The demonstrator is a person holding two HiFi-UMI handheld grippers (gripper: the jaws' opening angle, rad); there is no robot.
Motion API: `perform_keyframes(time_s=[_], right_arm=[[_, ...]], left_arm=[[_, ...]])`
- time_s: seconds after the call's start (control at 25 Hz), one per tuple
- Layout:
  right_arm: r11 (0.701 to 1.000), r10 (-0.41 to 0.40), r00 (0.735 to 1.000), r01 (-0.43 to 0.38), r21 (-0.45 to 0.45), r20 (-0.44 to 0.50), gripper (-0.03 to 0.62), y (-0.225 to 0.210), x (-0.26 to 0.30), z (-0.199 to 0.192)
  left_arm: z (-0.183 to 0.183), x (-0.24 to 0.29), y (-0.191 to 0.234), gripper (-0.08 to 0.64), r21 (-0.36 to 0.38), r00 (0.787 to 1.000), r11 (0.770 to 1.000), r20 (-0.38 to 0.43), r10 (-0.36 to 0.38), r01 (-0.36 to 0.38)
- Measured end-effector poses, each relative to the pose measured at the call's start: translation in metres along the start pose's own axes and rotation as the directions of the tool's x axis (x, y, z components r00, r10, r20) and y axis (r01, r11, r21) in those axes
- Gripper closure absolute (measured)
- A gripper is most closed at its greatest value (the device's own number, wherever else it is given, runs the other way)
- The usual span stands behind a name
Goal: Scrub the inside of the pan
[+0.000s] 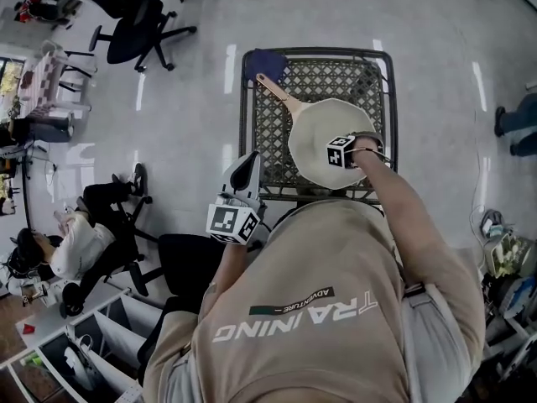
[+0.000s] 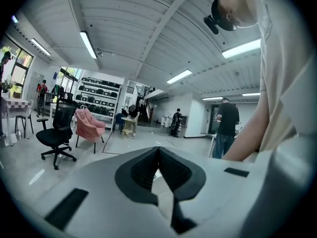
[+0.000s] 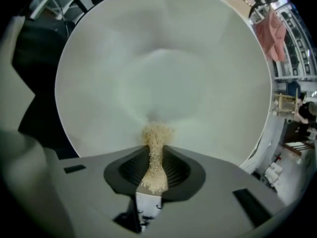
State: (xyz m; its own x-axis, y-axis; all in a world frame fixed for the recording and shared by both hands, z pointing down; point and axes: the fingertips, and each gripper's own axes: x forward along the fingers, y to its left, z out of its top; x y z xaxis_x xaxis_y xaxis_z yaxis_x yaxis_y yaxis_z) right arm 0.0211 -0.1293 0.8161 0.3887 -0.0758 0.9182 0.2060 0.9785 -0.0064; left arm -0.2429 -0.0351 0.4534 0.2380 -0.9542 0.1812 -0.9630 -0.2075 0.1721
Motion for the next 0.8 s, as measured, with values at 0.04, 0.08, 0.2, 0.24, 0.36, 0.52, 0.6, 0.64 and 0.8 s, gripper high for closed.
perform_keyframes(time_s=[0.04,0.08,0.2,0.24,0.36,0.52,0.6,0.64,0.8], right_arm=[[0.999,0.044,0.999,-0.044,0.03,0.015,0.502,0.007,0.0,0.003],[0.994,0.092,0.995,-0.094,0.063,0.032,0.502,0.014,0.001,0.007],[0.939,0.266,0.96,-0.278,0.2,0.088,0.502,0.041,-0.008,0.014],[0.9,0.33,0.935,-0.354,0.254,0.133,0.502,0.053,-0.017,0.018],[0.747,0.454,0.831,-0.552,0.372,0.321,0.503,0.077,-0.037,0.044],[0.434,0.508,0.627,-0.779,0.453,0.591,0.503,0.086,-0.06,0.093],[0.3,0.479,0.552,-0.834,0.464,0.683,0.503,0.084,-0.07,0.113],[0.257,0.458,0.533,-0.846,0.468,0.711,0.503,0.081,-0.073,0.12],[0.093,0.36,0.433,-0.898,0.43,0.826,0.503,0.057,-0.086,0.147]], left_arm=[[-0.001,-0.002,0.002,0.541,0.007,1.0,1.0,0.0,-0.001,0.001],[-0.002,-0.004,0.004,0.541,0.012,1.0,1.0,0.0,-0.003,0.003],[-0.003,-0.006,0.009,0.541,0.01,1.0,1.0,0.005,-0.009,0.009],[-0.004,-0.006,0.01,0.541,0.008,1.0,1.0,0.006,-0.011,0.011],[-0.006,-0.005,0.012,0.541,0.003,1.0,1.0,0.009,-0.022,0.022],[-0.009,-0.002,0.012,0.541,0.0,0.999,0.999,-0.001,-0.042,0.042],[-0.008,-0.003,0.013,0.541,-0.001,0.999,0.999,-0.002,-0.043,0.043],[-0.007,-0.004,0.013,0.541,-0.002,0.999,0.999,-0.002,-0.04,0.04],[-0.008,-0.008,0.016,0.541,-0.006,1.0,1.0,-0.009,-0.024,0.024]])
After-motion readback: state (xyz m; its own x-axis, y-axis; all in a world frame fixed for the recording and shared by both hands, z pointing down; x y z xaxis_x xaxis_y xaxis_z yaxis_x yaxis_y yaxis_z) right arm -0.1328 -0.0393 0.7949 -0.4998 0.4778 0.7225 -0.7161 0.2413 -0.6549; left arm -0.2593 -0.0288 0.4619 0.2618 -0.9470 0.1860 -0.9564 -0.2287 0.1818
